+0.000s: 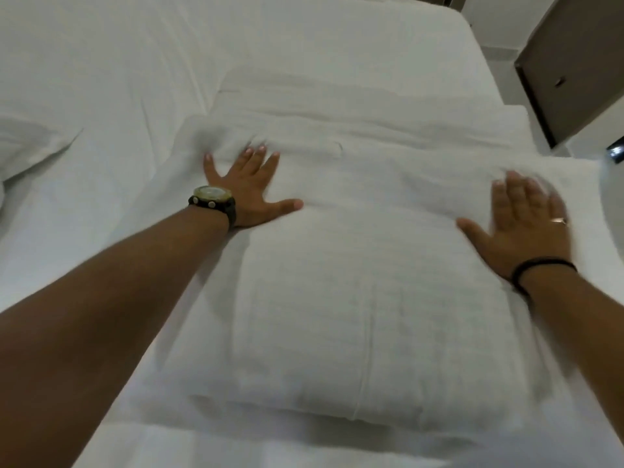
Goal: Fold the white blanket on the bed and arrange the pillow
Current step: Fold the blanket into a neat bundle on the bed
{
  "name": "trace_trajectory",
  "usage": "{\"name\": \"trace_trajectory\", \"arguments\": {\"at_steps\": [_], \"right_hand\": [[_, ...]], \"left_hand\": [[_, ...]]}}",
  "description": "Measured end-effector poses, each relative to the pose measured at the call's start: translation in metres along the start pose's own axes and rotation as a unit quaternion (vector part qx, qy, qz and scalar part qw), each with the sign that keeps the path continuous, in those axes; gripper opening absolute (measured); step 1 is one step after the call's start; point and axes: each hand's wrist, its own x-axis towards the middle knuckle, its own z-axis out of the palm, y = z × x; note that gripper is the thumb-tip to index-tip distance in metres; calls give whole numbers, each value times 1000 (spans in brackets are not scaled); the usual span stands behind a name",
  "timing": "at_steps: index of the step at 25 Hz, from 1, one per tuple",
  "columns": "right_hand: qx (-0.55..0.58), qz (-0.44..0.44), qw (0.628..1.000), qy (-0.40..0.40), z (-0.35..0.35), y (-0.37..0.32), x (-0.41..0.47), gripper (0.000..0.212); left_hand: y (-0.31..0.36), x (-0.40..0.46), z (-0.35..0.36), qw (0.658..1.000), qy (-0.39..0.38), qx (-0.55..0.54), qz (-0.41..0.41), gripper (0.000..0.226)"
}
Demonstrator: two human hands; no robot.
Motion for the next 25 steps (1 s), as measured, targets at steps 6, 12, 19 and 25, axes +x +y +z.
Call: {"name": "trace_trajectory", "arguments": {"at_steps": [6, 12, 19, 25], "right_hand": [[91, 151, 983, -55, 12, 15, -73, 95], [113, 37, 991, -62, 9, -26, -214, 89], [33, -158, 983, 82, 30, 14, -263, 73], [90, -113, 986, 88, -30, -12, -250, 26]], "left_hand": [[4, -29, 11, 999, -10, -24, -26, 113], [10, -156, 35, 996, -39, -79, 30, 104], [-46, -271, 49, 988, -7, 64, 138, 120], [-2, -265, -8, 997, 12, 74, 33, 20]]}}
